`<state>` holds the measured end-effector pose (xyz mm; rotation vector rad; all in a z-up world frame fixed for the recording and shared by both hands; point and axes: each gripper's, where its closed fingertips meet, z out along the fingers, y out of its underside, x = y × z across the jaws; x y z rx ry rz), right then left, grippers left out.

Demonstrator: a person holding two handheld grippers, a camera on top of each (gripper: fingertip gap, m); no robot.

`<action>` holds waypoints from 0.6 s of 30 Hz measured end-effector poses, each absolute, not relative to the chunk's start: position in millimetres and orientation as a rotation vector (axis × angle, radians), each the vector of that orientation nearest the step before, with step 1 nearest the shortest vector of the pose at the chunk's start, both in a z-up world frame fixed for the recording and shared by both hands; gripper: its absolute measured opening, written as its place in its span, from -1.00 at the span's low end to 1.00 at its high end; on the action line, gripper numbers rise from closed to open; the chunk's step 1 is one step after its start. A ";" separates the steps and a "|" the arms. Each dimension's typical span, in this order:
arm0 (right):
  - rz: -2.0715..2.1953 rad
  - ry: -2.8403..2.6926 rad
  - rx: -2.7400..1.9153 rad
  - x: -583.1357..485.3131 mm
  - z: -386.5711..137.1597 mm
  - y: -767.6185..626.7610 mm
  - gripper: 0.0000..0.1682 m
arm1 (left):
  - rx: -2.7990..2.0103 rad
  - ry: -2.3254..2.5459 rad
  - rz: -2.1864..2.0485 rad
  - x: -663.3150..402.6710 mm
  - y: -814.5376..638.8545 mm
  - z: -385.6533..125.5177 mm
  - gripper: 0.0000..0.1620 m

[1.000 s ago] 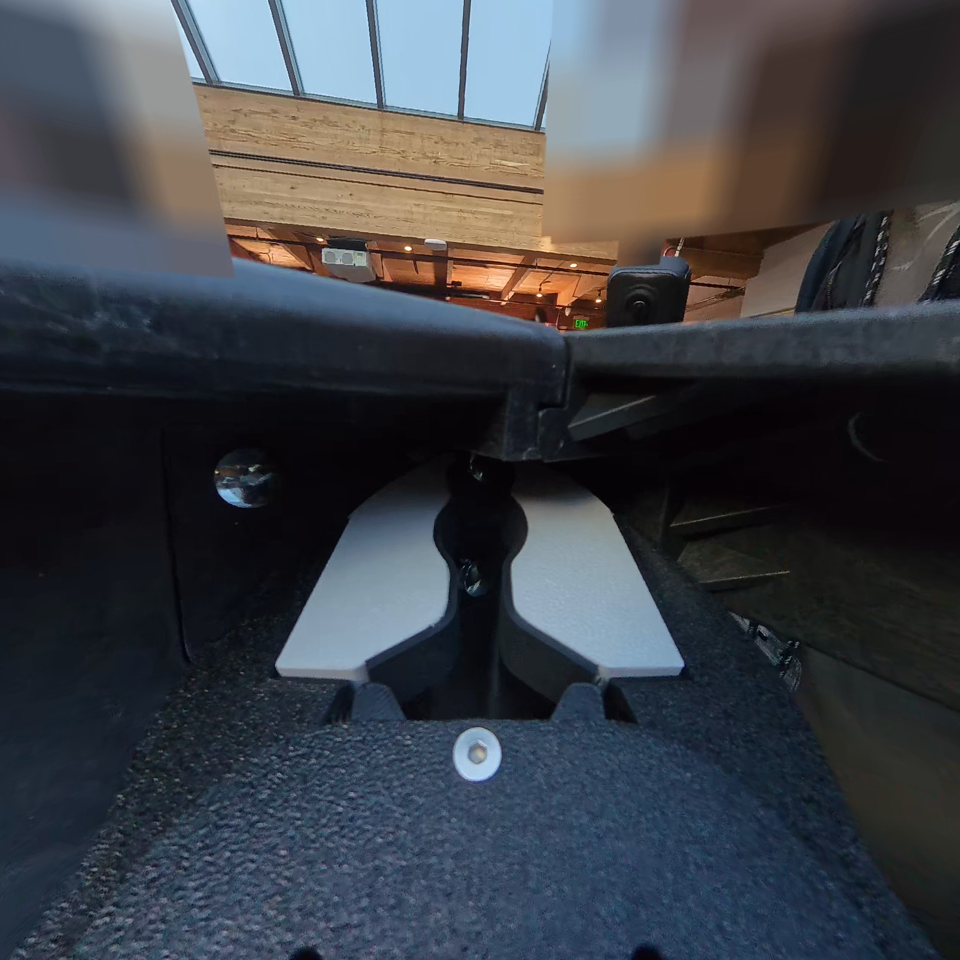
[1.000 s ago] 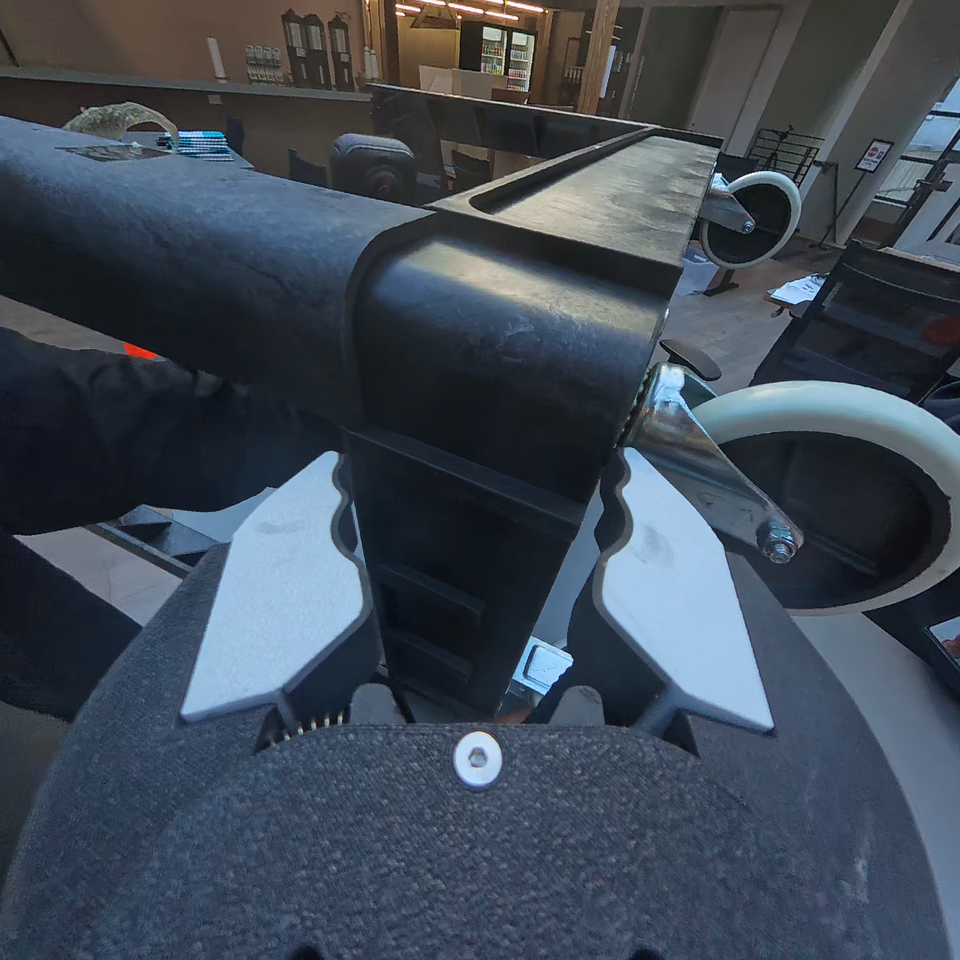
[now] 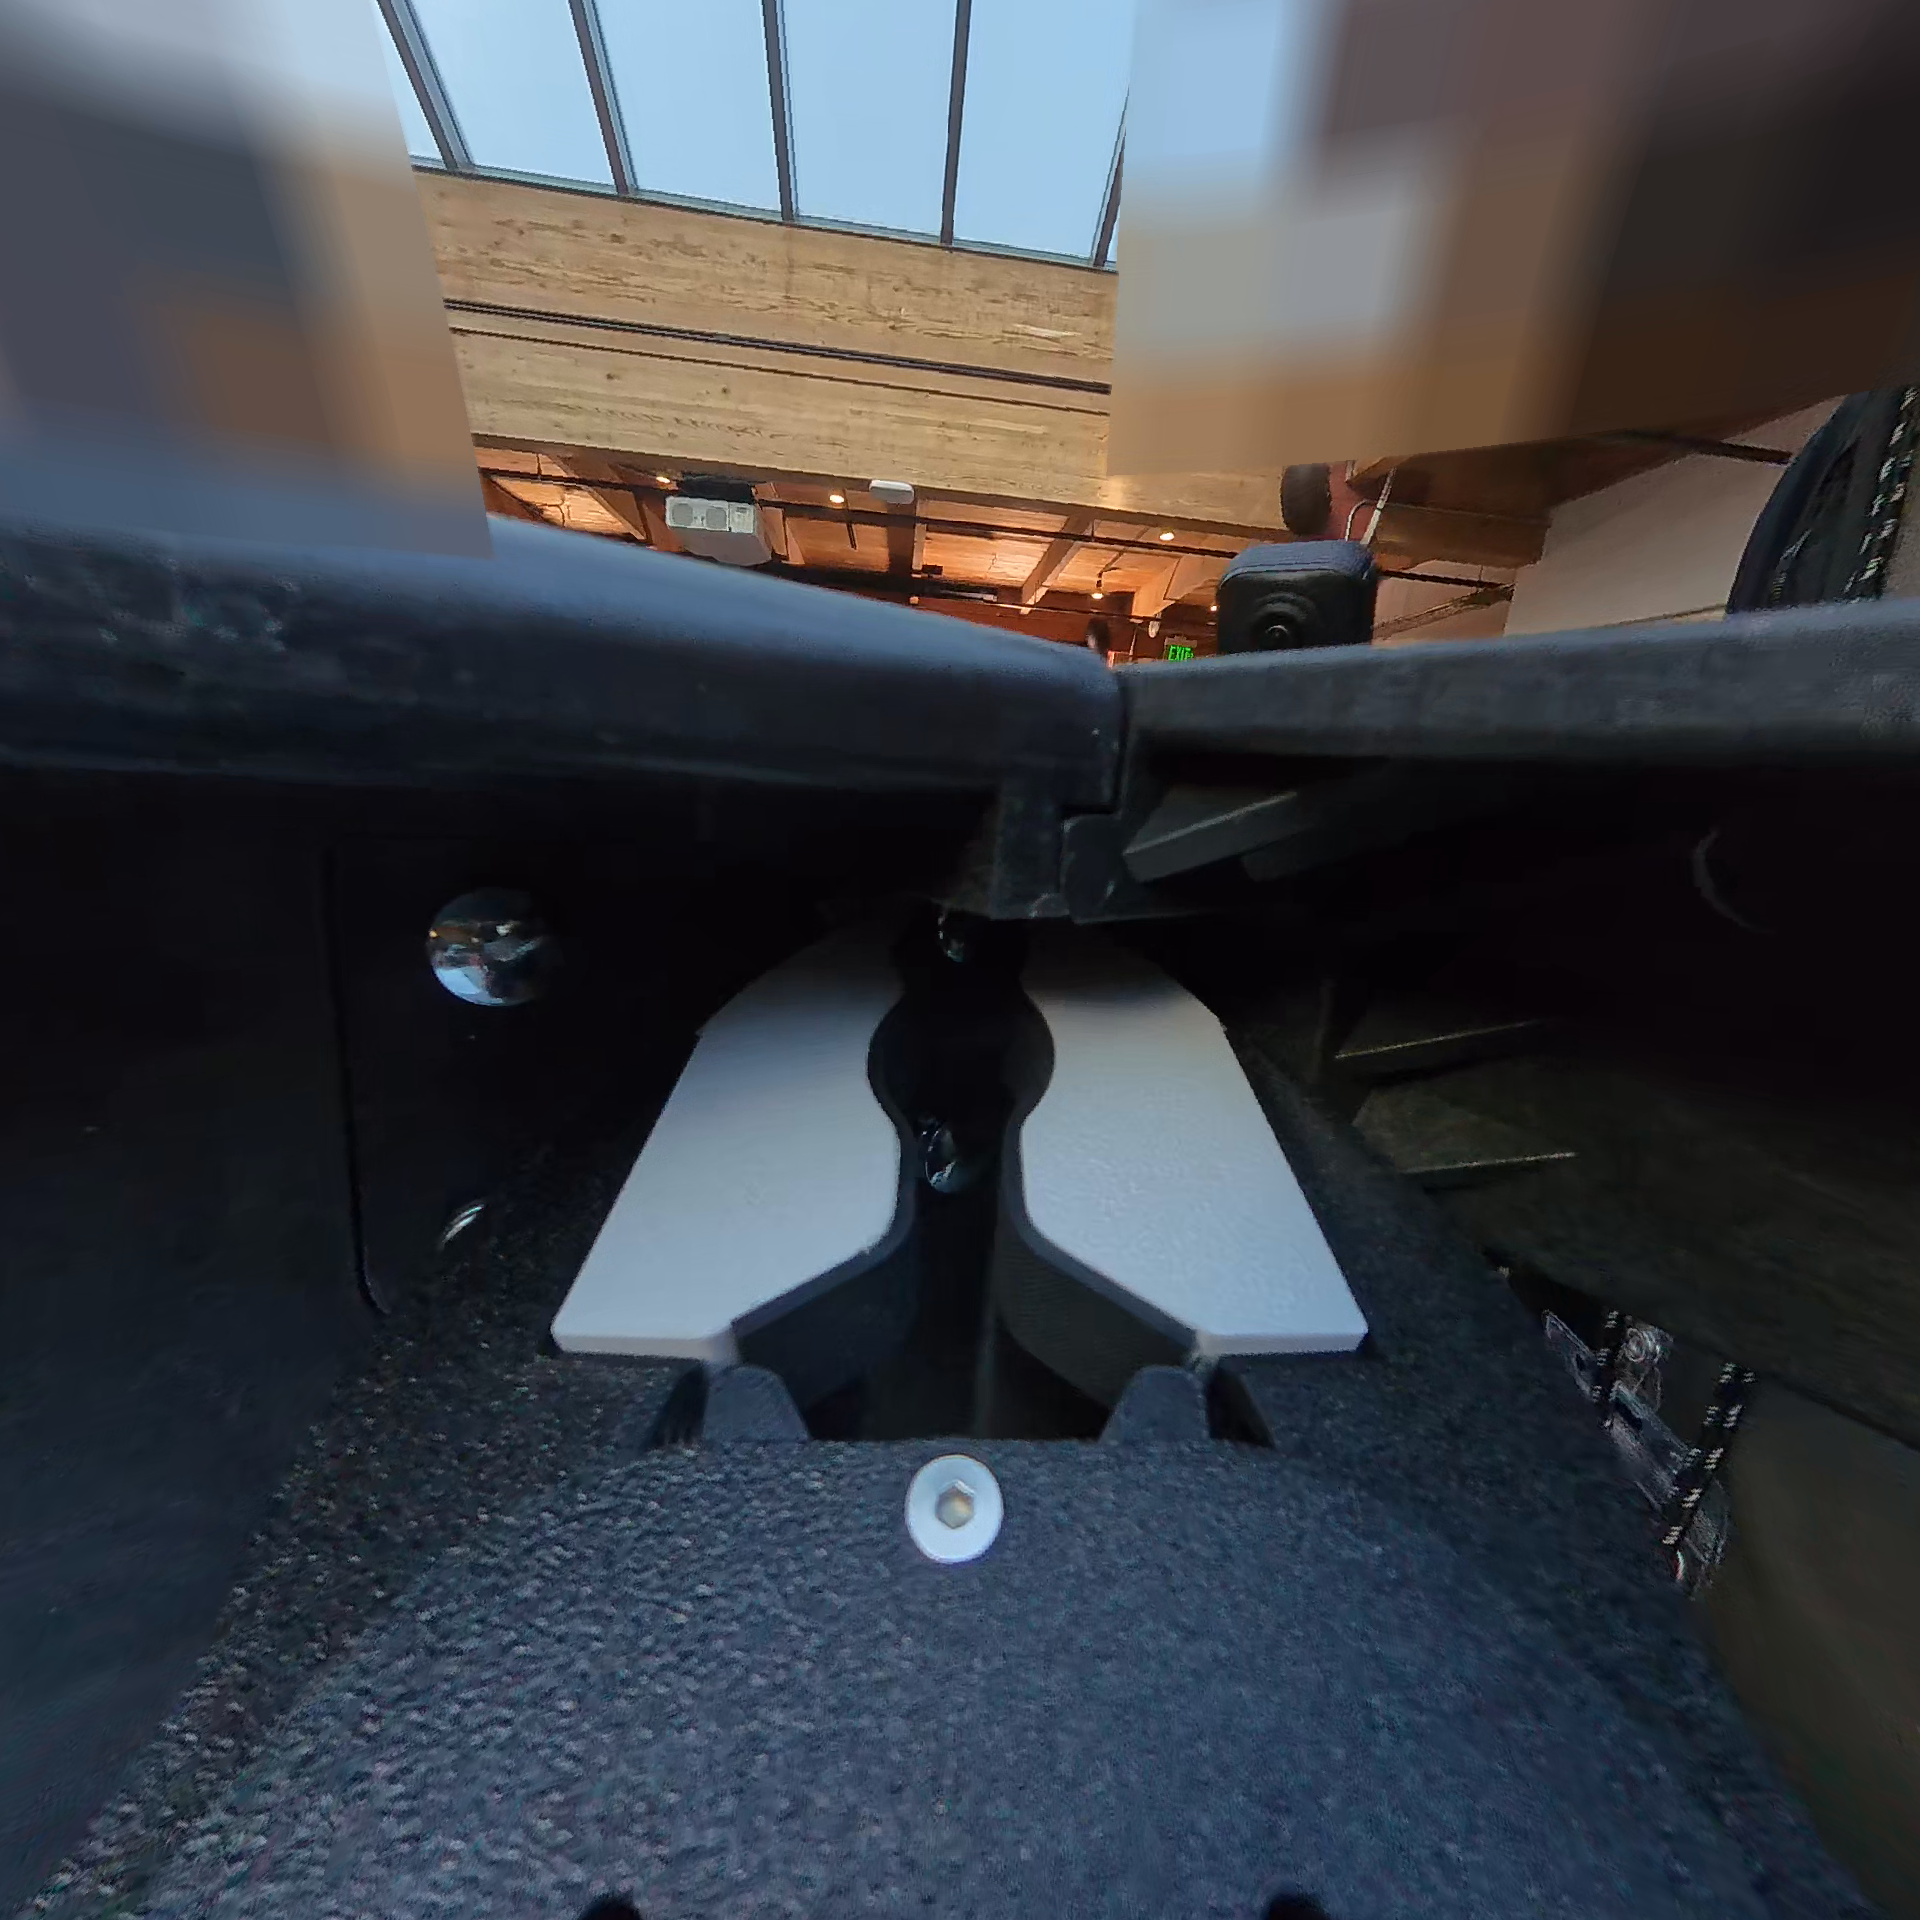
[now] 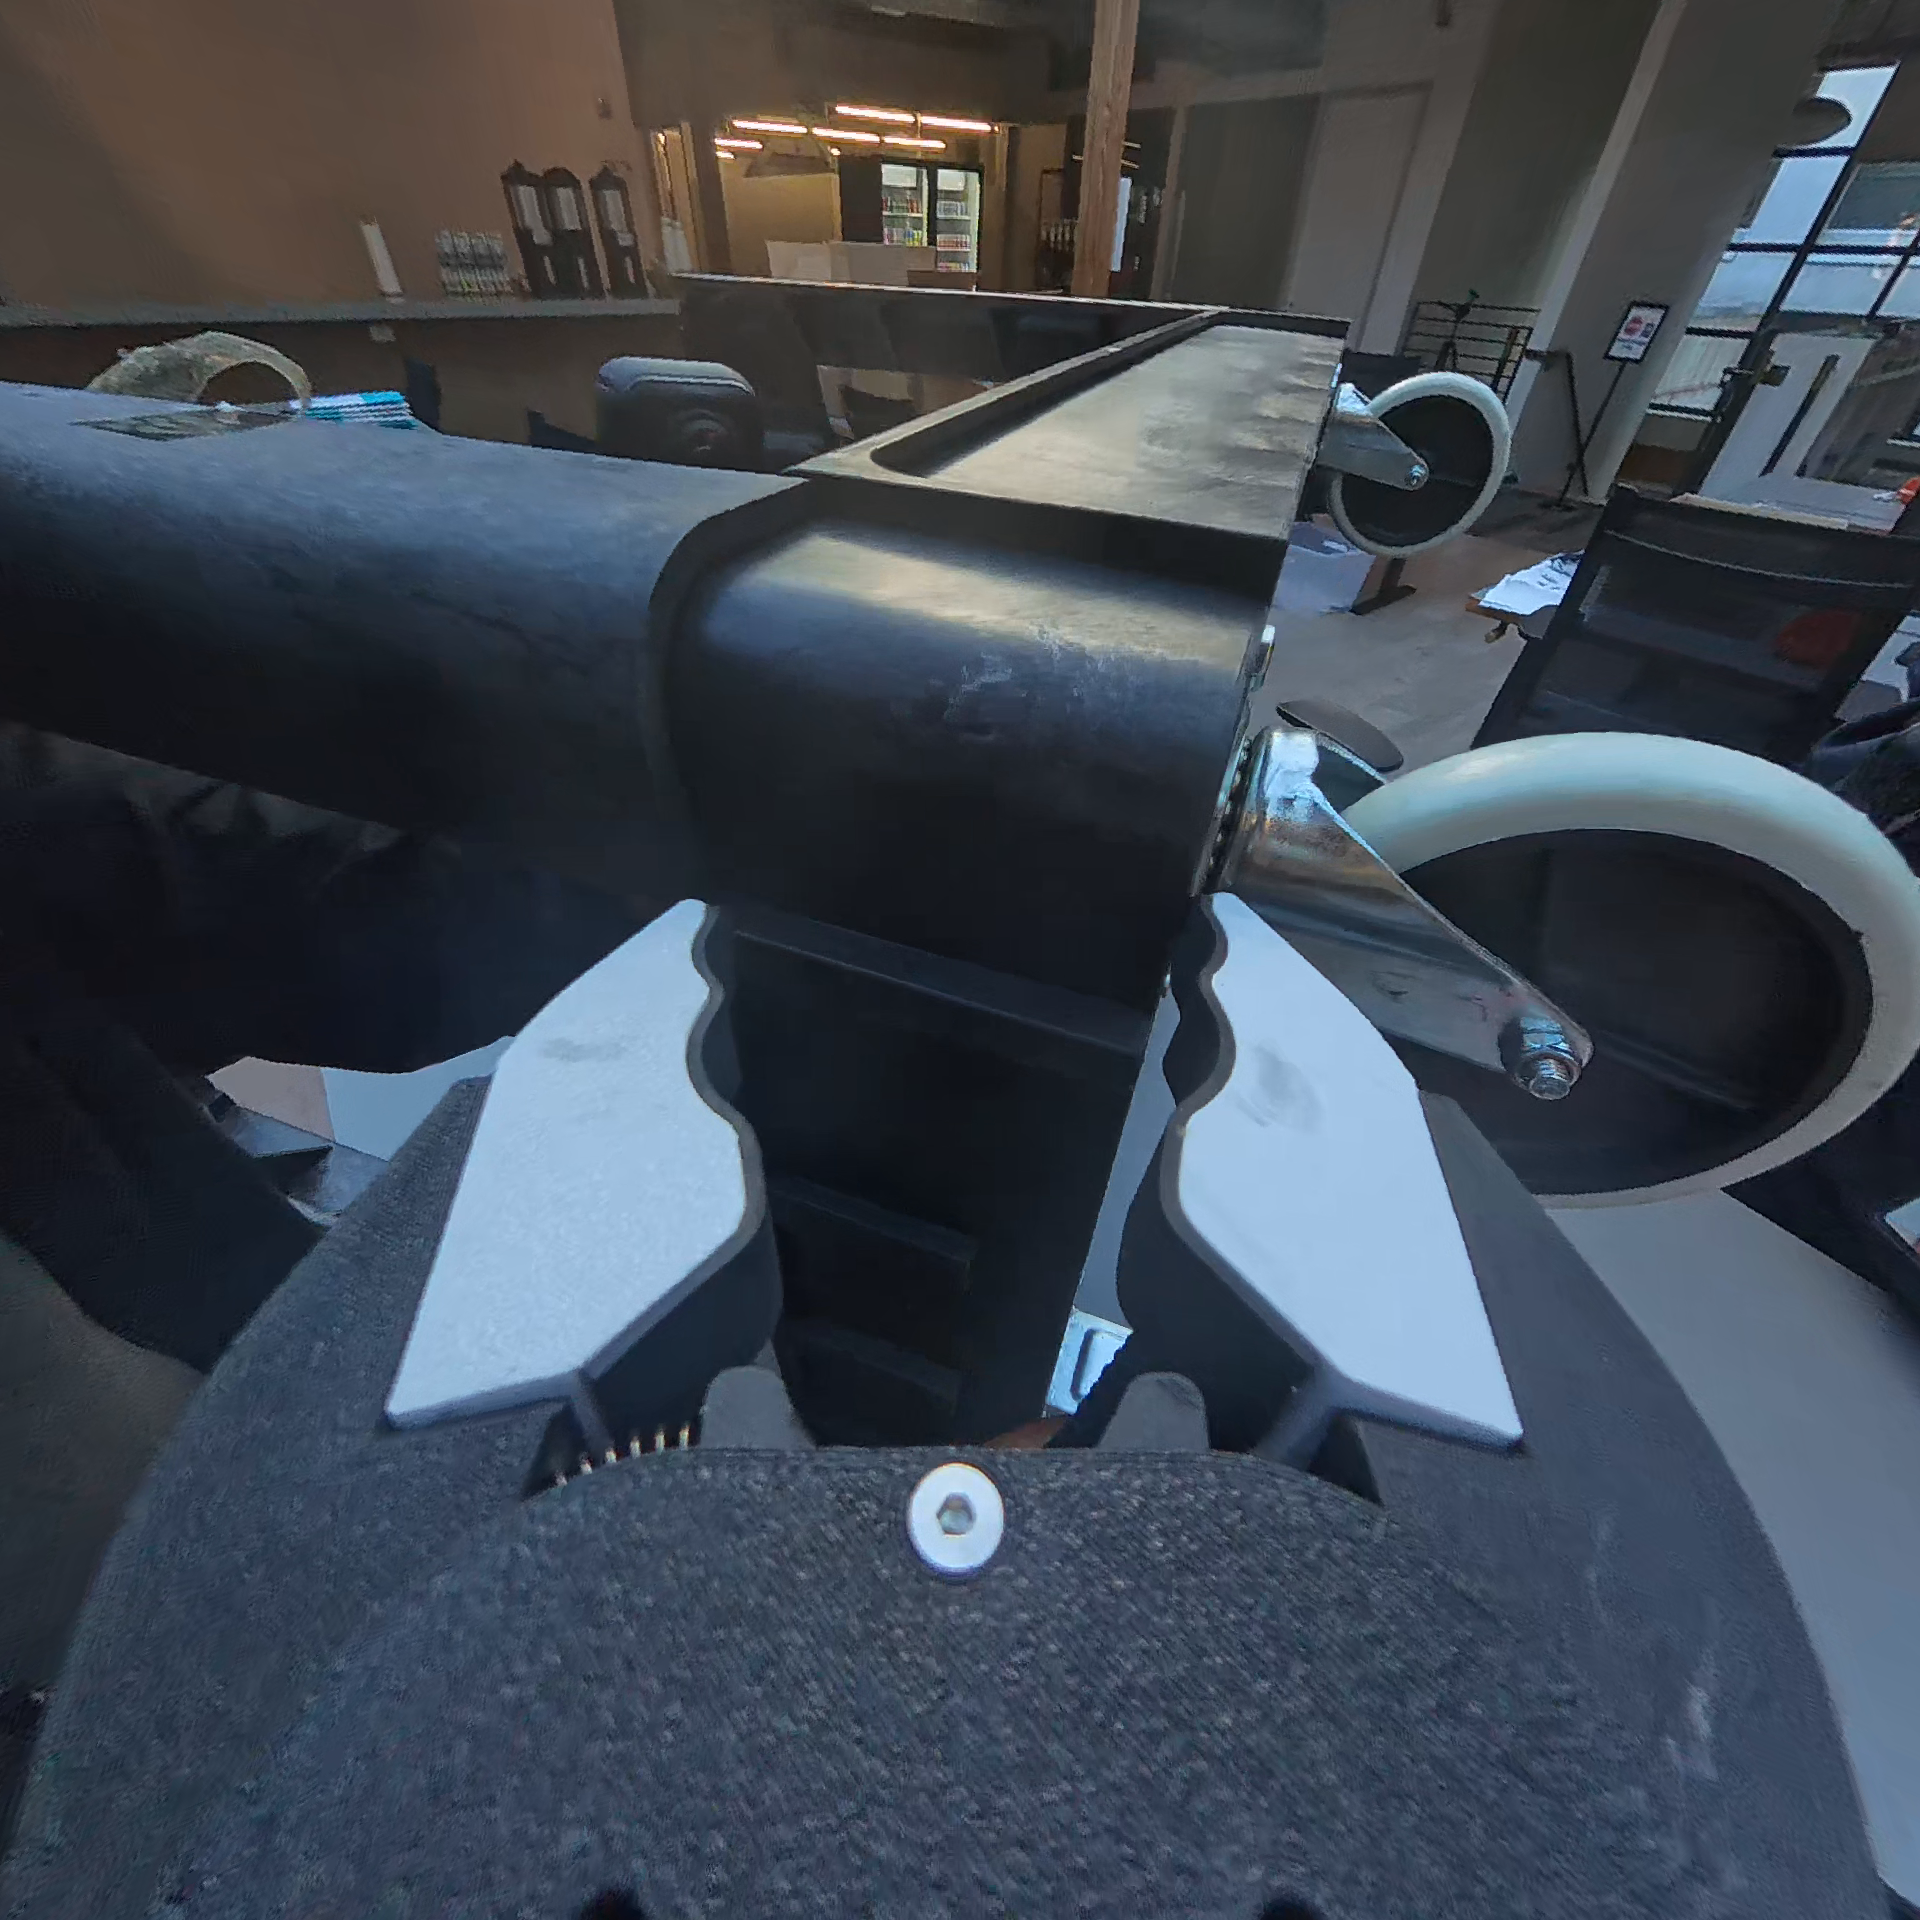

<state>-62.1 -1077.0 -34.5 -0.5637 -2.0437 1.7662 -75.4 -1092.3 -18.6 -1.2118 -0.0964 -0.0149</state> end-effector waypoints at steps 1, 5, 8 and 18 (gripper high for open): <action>1.779 -2.040 -0.557 -62.6 -34.3 -1076.1 -0.02 | -1.212 -0.099 -0.016 -75.2 -1092.4 -18.6 -0.87; 1.812 -2.039 -0.553 -64.3 -33.4 -1073.8 -0.07 | -1.220 -0.101 -0.014 -75.7 -1091.8 -18.7 -0.87; 1.807 -2.041 -0.536 -65.0 -33.8 -1072.1 -0.09 | -1.221 -0.101 -0.015 -76.7 -1090.8 -18.5 -0.87; 1.829 -1.997 -0.625 -72.3 -40.9 -1052.3 -0.23 | -1.217 -0.104 -0.019 -79.9 -1087.8 -18.2 -0.87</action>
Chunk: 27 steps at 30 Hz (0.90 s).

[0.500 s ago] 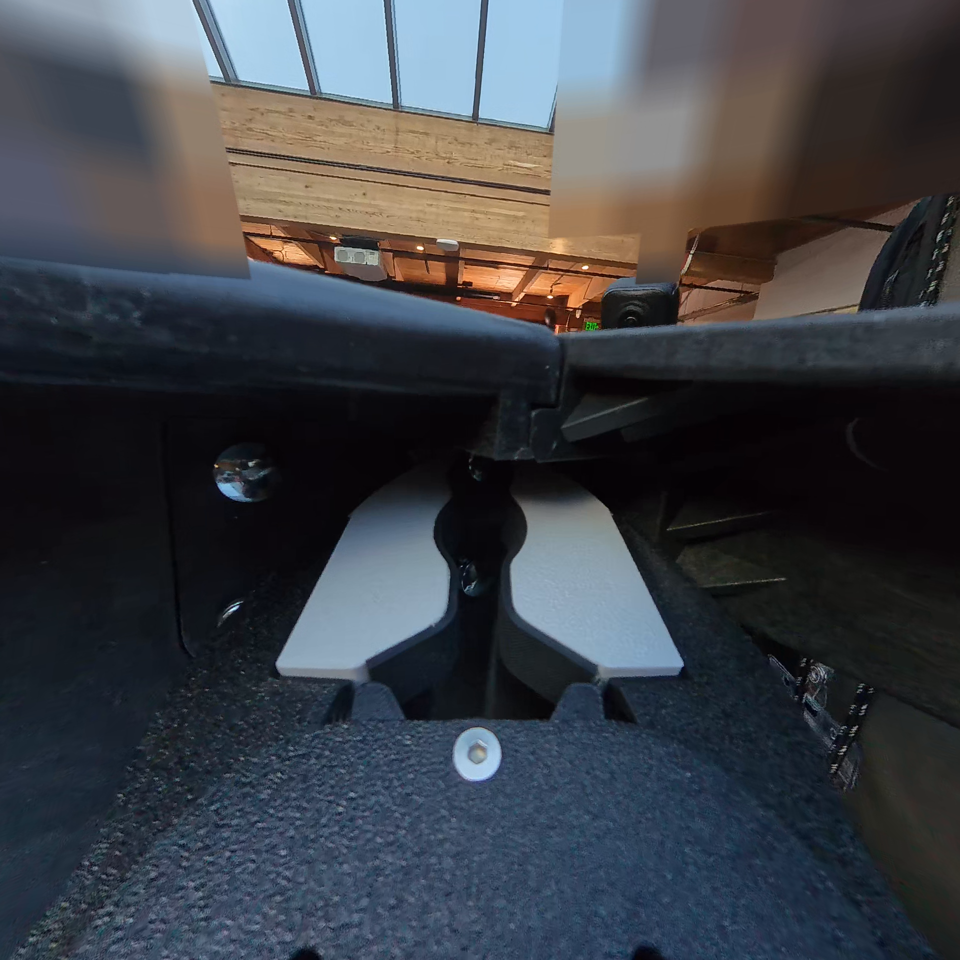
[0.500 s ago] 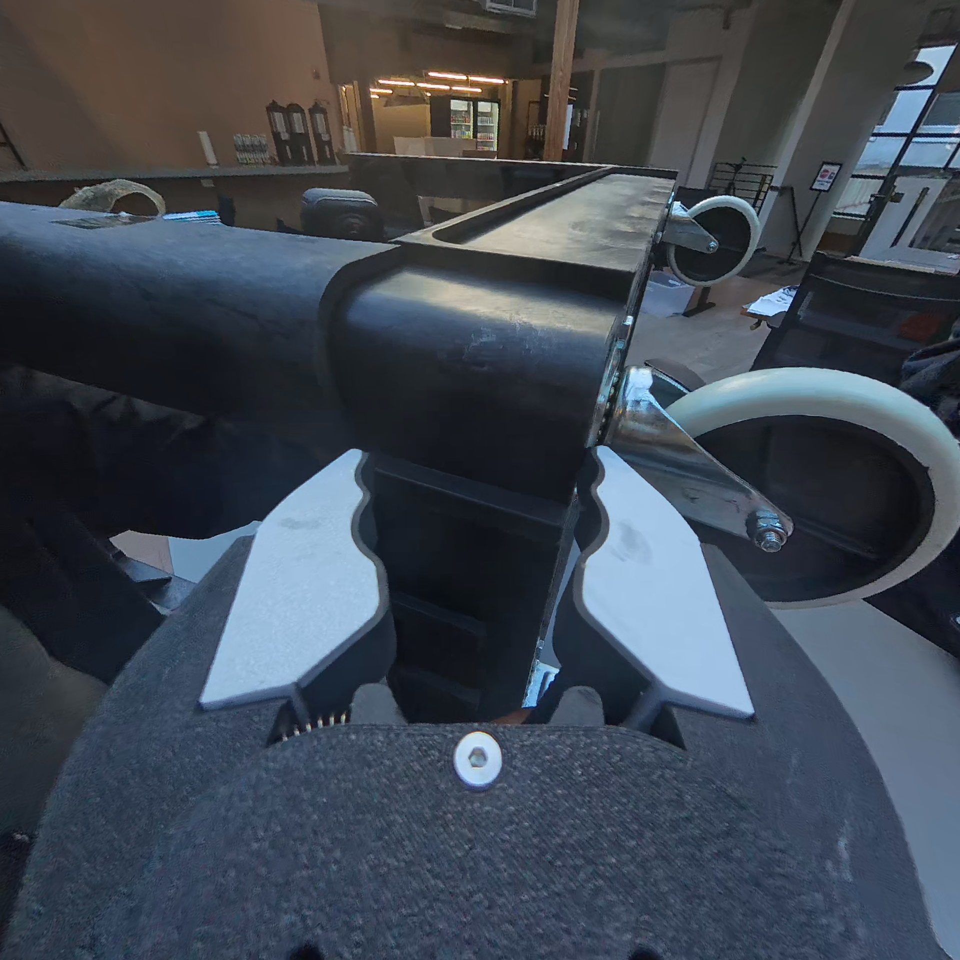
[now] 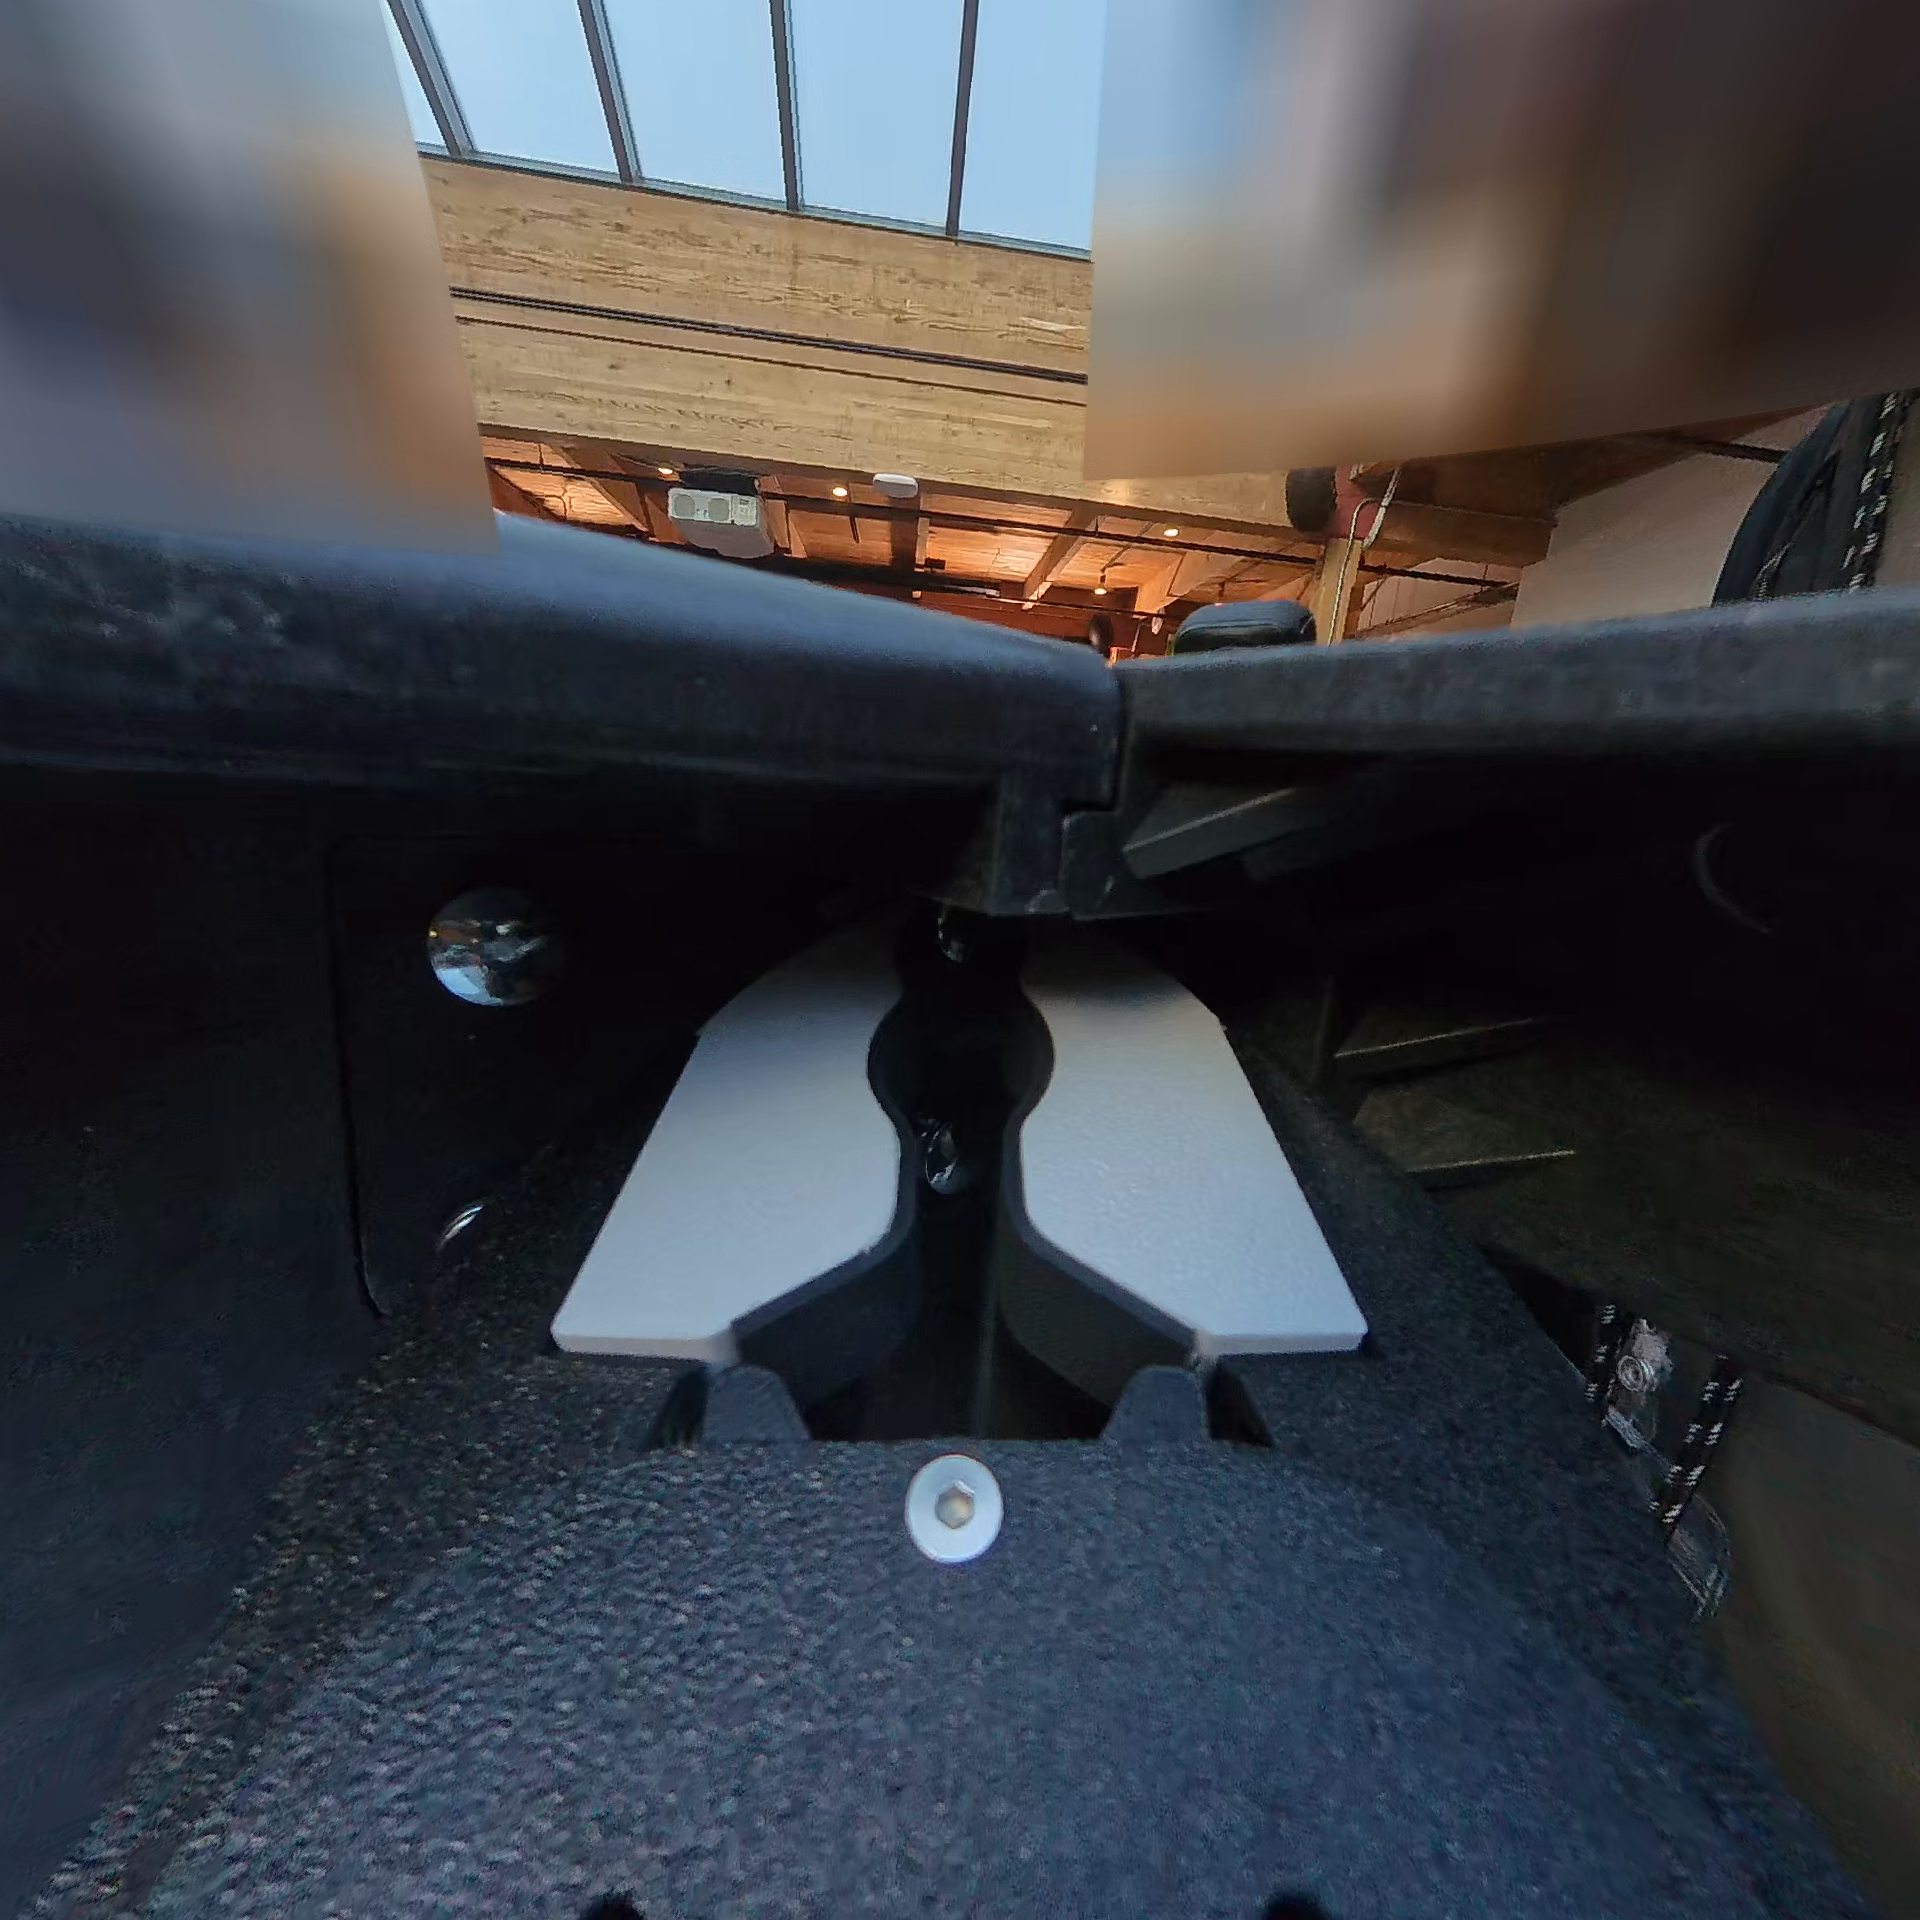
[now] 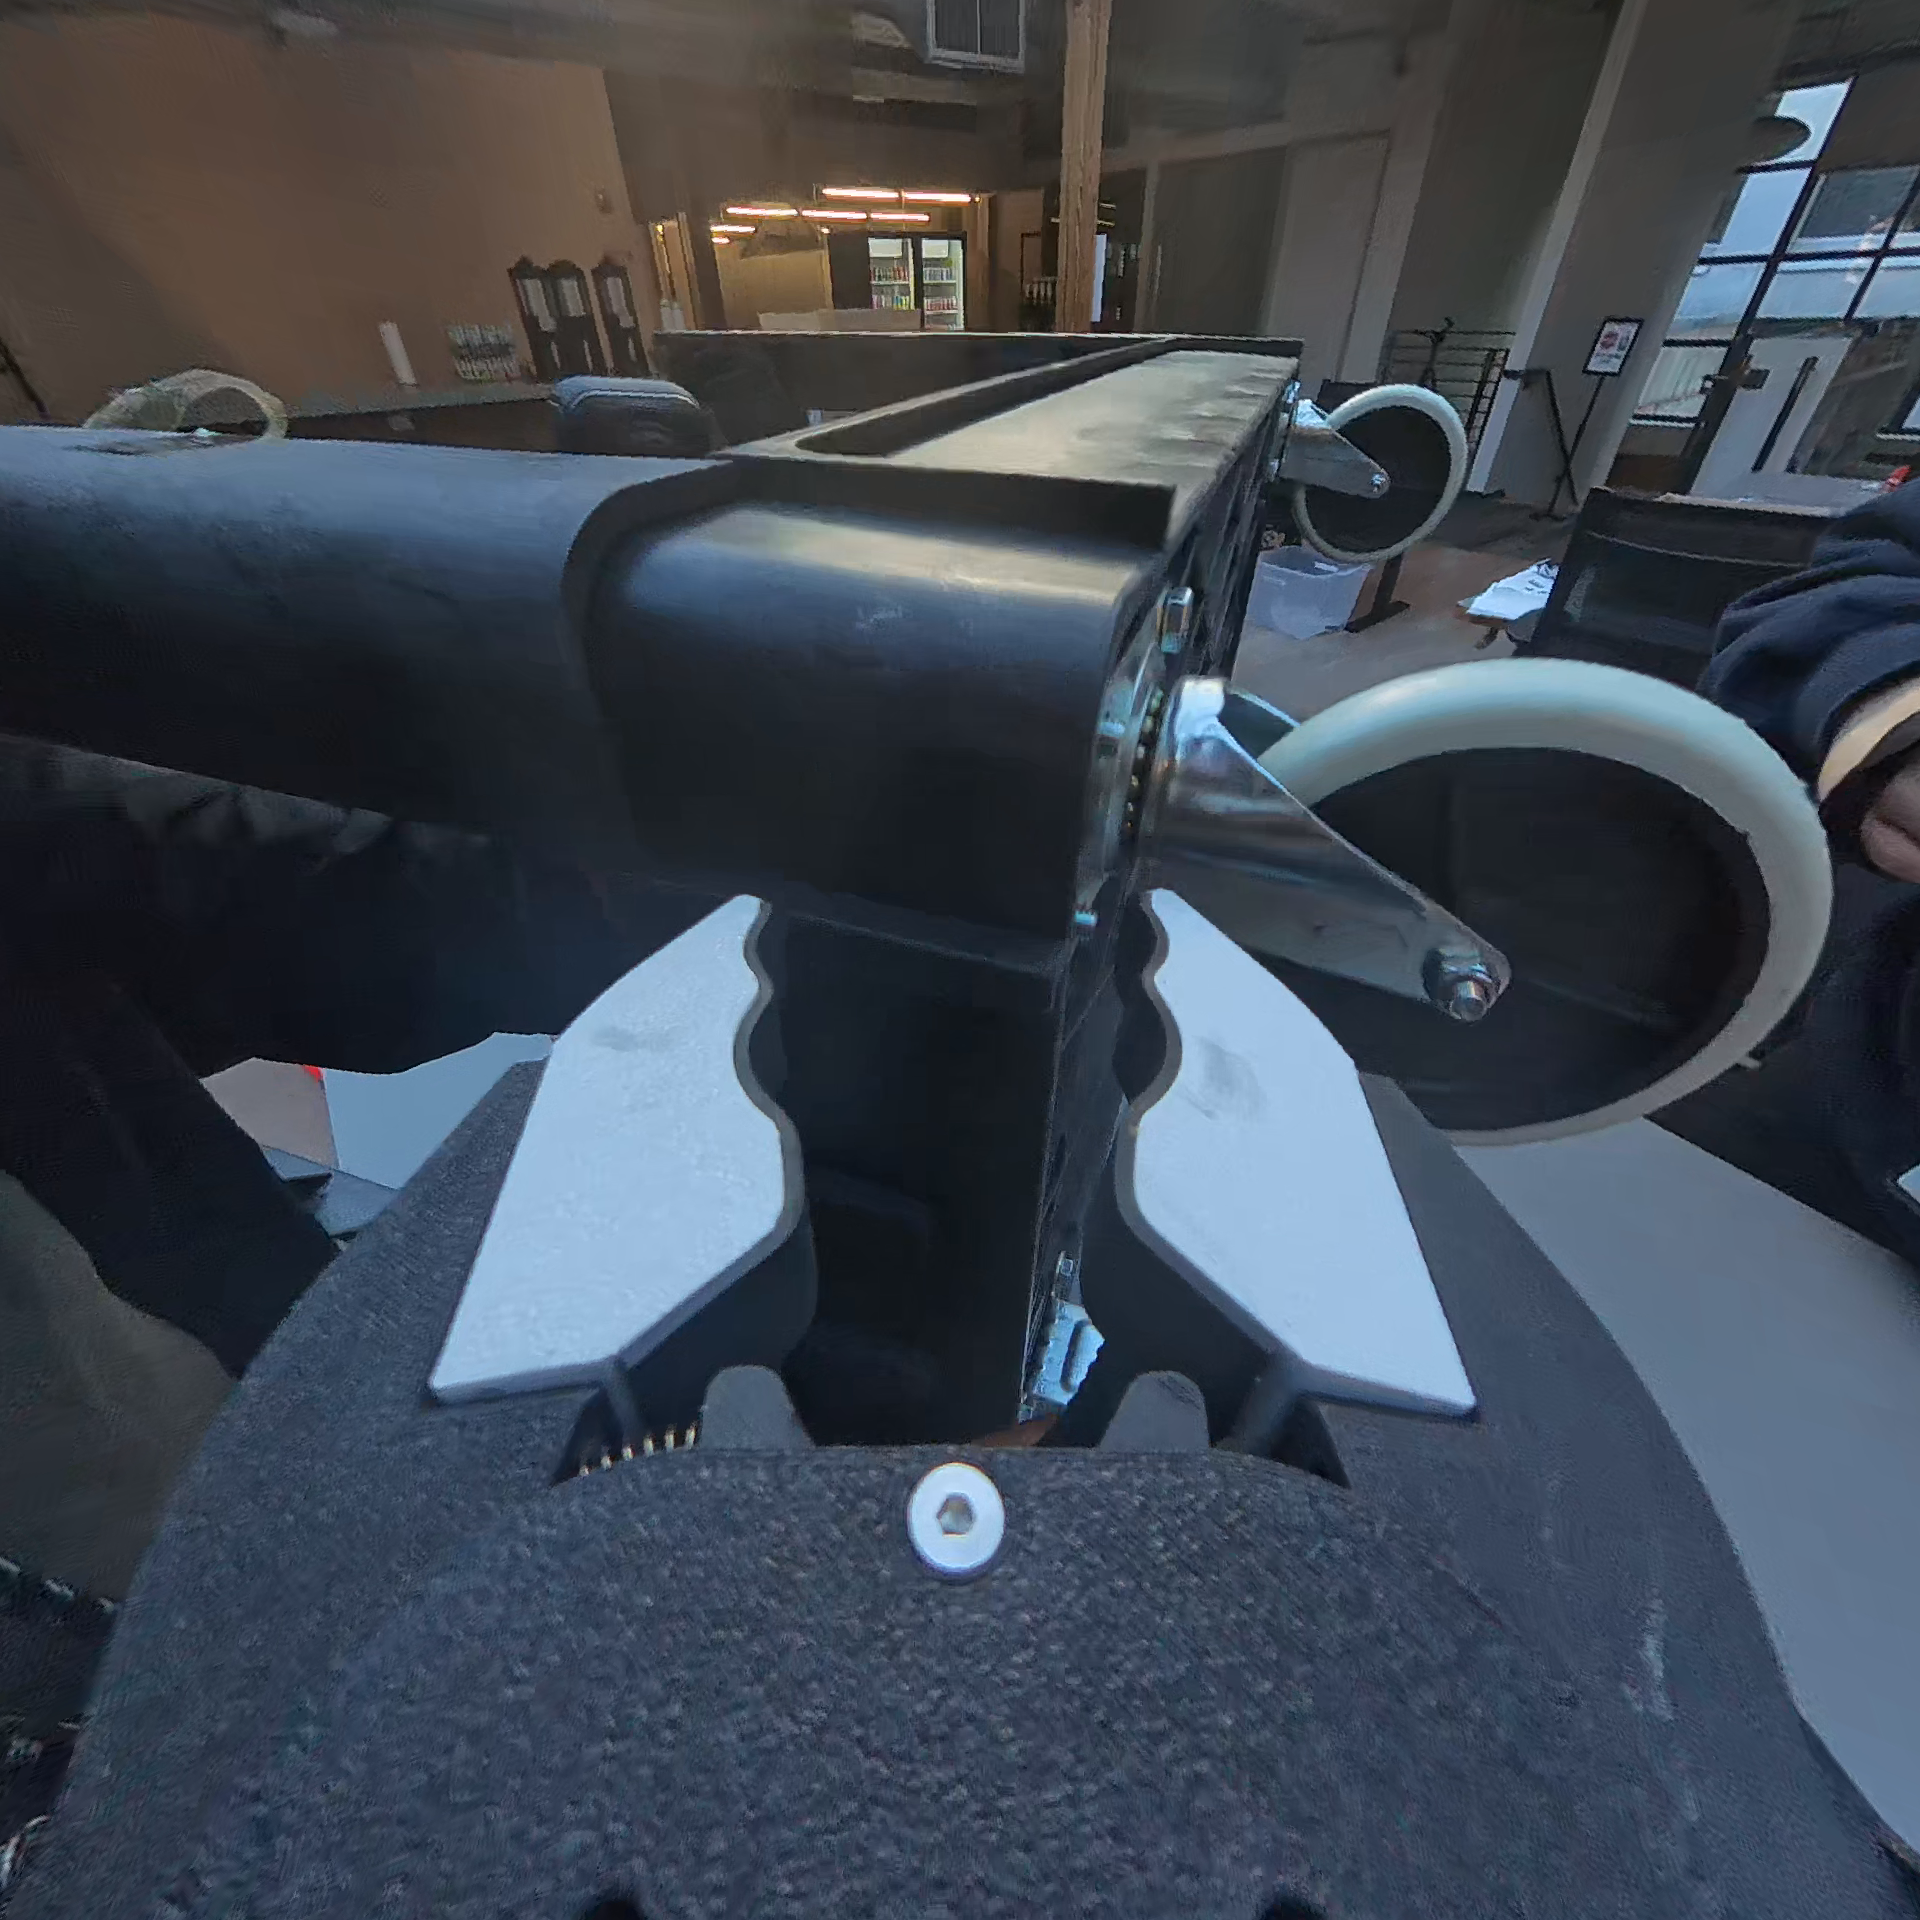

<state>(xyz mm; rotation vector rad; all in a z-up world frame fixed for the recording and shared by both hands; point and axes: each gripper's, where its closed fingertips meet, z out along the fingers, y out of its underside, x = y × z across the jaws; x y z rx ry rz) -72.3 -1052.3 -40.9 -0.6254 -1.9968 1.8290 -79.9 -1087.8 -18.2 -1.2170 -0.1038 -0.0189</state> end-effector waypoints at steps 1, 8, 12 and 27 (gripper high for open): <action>1.833 -1.995 -0.651 -73.5 -44.3 -1049.6 -0.23 | -1.215 -0.104 -0.020 -80.0 -1087.8 -18.2 -0.87; 1.817 -2.061 -0.707 -71.4 -66.9 -1054.3 -0.23 | -1.202 -0.108 -0.032 -79.5 -1089.0 -18.1 -0.87; 1.826 -2.085 -0.719 -68.6 -73.1 -1061.7 -0.24 | -1.202 -0.110 -0.032 -78.7 -1089.9 -18.2 -0.87; 1.756 -2.176 -0.699 -65.7 -76.4 -1072.3 -0.18 | -1.184 -0.111 -0.034 -76.4 -1093.3 -18.1 -0.87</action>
